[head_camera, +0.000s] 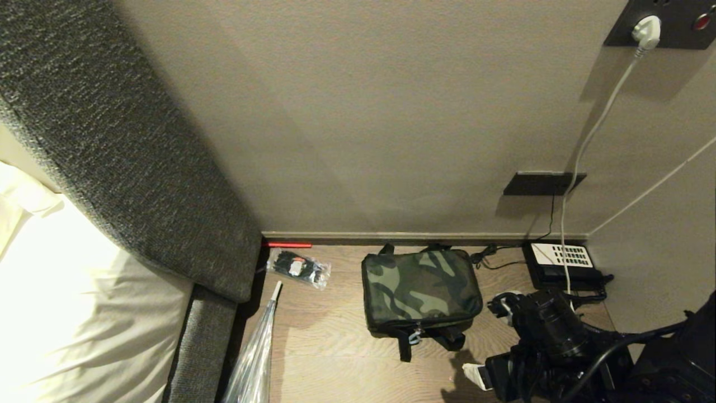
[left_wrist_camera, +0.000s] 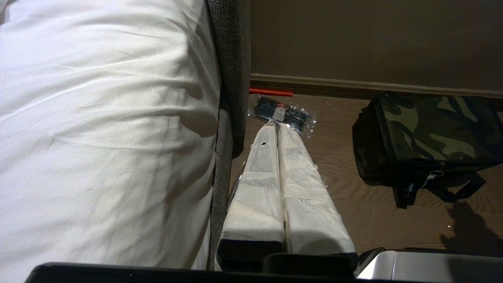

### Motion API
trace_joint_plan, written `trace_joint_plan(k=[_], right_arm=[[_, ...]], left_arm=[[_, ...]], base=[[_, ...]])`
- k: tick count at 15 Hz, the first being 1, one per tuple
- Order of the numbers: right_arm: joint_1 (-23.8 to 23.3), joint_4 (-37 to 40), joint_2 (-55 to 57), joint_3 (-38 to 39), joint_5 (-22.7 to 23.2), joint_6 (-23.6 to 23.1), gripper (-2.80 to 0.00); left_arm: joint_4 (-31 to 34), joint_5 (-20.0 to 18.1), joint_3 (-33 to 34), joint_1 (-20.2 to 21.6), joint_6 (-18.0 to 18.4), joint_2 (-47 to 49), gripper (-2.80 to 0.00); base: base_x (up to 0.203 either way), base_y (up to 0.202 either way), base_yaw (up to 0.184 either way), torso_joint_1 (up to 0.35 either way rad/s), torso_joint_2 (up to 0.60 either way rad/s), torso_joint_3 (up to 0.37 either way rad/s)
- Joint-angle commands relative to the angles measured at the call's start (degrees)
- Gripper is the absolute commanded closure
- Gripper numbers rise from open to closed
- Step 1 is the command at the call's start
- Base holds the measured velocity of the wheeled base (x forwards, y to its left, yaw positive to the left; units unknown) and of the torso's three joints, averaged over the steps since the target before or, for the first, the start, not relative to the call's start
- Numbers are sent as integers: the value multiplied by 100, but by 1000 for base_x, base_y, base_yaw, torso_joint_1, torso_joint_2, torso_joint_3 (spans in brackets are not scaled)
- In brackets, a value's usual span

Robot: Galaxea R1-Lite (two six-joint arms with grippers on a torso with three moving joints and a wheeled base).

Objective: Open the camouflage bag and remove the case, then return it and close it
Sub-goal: Open the top of the storage box

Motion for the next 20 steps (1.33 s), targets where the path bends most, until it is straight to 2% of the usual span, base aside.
trace_joint_plan(k=[1,9,20], right_arm=[[2,-20,-214,57,-15,12,-280],[2,-11,-188,-31,-15,3,-280],[0,-91,21,-125,-6,17,-280]], left_arm=[[0,4,8,2,4,0,0],[12,21,-5,2,48,0,0],[35,30,-9,2,31,0,0]], base=[[0,0,0,0,0,0],[0,0,0,0,0,-5],[0,0,0,3,2,-181]])
